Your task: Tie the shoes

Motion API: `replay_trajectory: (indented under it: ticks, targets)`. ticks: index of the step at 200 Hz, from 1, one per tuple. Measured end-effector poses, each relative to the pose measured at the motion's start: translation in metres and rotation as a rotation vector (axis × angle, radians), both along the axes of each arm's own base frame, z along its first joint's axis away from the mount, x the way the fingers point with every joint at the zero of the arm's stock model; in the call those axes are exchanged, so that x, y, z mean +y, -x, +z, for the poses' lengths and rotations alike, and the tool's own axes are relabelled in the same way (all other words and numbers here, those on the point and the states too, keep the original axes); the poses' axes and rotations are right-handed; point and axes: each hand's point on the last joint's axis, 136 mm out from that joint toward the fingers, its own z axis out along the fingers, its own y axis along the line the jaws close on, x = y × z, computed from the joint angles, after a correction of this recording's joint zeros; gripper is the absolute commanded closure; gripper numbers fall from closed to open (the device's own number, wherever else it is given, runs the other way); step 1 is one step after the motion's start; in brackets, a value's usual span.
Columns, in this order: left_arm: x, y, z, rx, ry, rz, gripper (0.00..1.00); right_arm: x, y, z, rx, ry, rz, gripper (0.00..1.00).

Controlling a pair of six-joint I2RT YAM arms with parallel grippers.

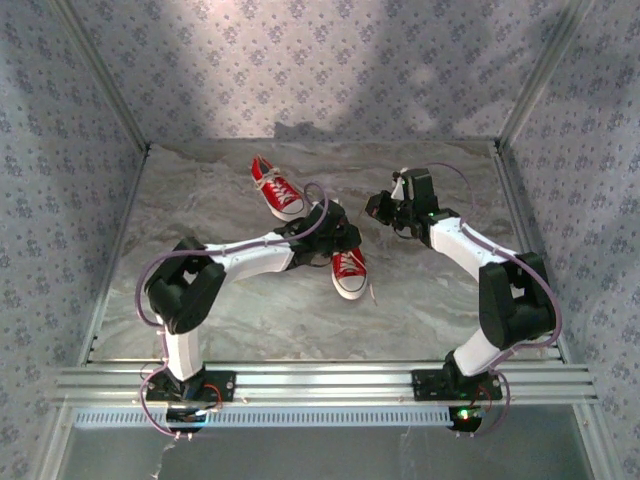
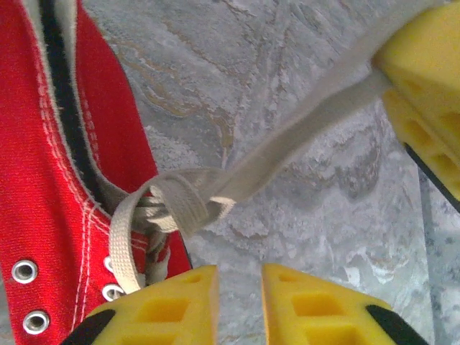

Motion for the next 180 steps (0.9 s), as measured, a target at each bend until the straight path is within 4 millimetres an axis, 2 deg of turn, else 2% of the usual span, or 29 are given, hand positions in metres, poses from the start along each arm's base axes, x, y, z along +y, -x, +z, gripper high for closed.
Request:
replay_trajectory:
  ticks: [48, 108, 154, 168, 177, 180]
  targets:
    - [0.006, -0.006, -0.011, 0.022, -0.027, 0.064, 0.68, 0.002, 0.001, 0.001, 0.010, -0.017, 0.003, 1.00]
    - [0.003, -0.016, -0.006, 0.009, -0.028, 0.096, 0.67, 0.002, 0.002, 0.001, 0.011, -0.018, 0.005, 1.00]
    - [0.006, -0.018, -0.016, 0.025, -0.056, 0.116, 0.80, 0.005, 0.003, 0.001, 0.014, -0.020, 0.008, 1.00]
    - [0.009, -0.019, -0.018, 0.028, -0.066, 0.127, 0.89, 0.005, 0.003, 0.001, 0.013, -0.020, 0.011, 1.00]
    - [0.010, -0.020, -0.019, 0.026, -0.074, 0.127, 1.00, 0.006, 0.003, 0.001, 0.013, -0.020, 0.012, 1.00]
    - [0.011, -0.020, -0.019, 0.029, -0.075, 0.131, 1.00, 0.006, 0.004, 0.001, 0.013, -0.020, 0.013, 1.00]
